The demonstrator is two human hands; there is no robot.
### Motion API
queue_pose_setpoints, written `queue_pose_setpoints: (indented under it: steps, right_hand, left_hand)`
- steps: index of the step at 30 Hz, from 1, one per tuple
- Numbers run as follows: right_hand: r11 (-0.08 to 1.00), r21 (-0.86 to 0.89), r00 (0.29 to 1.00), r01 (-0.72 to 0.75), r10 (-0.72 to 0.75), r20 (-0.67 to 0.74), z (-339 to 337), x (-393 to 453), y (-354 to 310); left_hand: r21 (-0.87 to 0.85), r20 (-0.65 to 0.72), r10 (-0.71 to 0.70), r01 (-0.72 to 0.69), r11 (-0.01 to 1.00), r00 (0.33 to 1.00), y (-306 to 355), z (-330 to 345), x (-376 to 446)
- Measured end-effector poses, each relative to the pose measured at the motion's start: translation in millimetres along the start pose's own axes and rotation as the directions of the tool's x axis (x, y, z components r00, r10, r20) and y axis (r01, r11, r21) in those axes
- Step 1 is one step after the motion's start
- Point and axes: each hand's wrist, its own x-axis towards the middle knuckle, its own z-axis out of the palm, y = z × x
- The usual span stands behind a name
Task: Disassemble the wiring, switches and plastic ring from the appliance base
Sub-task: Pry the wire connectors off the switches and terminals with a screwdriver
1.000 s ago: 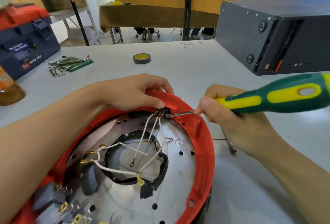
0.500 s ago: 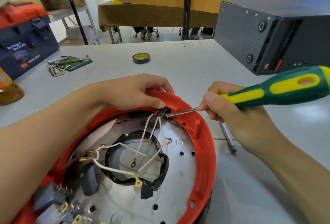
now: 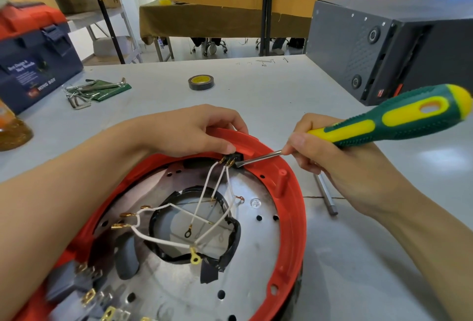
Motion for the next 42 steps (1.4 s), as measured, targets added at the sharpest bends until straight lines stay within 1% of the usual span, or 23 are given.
queue_pose_setpoints:
  steps: [4,11,12,14,15,16,18,21,27,32,37,39,42]
  right_hand:
    - [0.999,0.053,1.000,-0.008,0.007,0.026,-3,2,4]
    - [0.998,0.061,0.997,-0.007,0.003,0.073,-5,4,5]
    - [0.997,0.082,0.996,-0.006,-0.001,0.084,-4,4,5]
    - [0.984,0.180,0.991,-0.007,-0.016,0.129,-1,4,3]
    - [0.982,0.190,0.986,0.002,-0.033,0.161,0,5,2]
    - [0.990,0.142,0.984,0.017,-0.042,0.175,1,6,-1]
    - [0.996,0.076,0.989,0.047,-0.057,0.135,-4,9,-5]
    - [0.989,0.139,0.998,0.042,-0.047,0.036,-10,9,-9]
    - [0.995,0.079,0.998,0.064,-0.065,0.014,-6,6,-7]
    - [0.997,0.032,0.995,0.071,-0.069,-0.066,-5,4,-7]
    - [0.994,0.040,0.977,0.101,-0.091,-0.193,0,3,-8]
    - [0.994,-0.014,0.971,0.107,-0.108,-0.213,3,2,-10]
    - [0.990,-0.091,0.973,0.104,-0.120,-0.199,7,1,-14]
  left_hand:
    - [0.006,0.002,0.003,-0.003,1.000,1.000,1,0,-1]
    - [-0.006,0.005,0.014,-0.014,1.000,1.000,1,-1,0]
    - [-0.009,0.006,0.017,-0.017,1.000,1.000,0,0,0]
    - [-0.018,0.006,0.018,-0.018,1.000,1.000,0,0,1]
    - [-0.021,0.009,0.019,-0.019,1.000,1.000,1,0,1]
    - [-0.024,0.011,0.022,-0.021,0.999,1.000,1,0,1]
    - [-0.028,0.006,0.021,-0.021,0.999,1.000,1,1,1]
    - [-0.024,0.002,0.011,-0.011,1.000,1.000,0,1,0]
    - [-0.027,0.011,0.009,-0.009,1.000,1.000,0,0,0]
    - [-0.016,0.002,0.006,-0.006,1.000,1.000,1,0,-1]
    - [-0.018,-0.021,0.004,-0.005,1.000,1.000,2,-1,-3]
    - [-0.014,-0.010,0.001,-0.001,1.000,1.000,3,-2,-4]
    - [-0.009,0.009,-0.010,0.010,1.000,1.000,5,-3,-4]
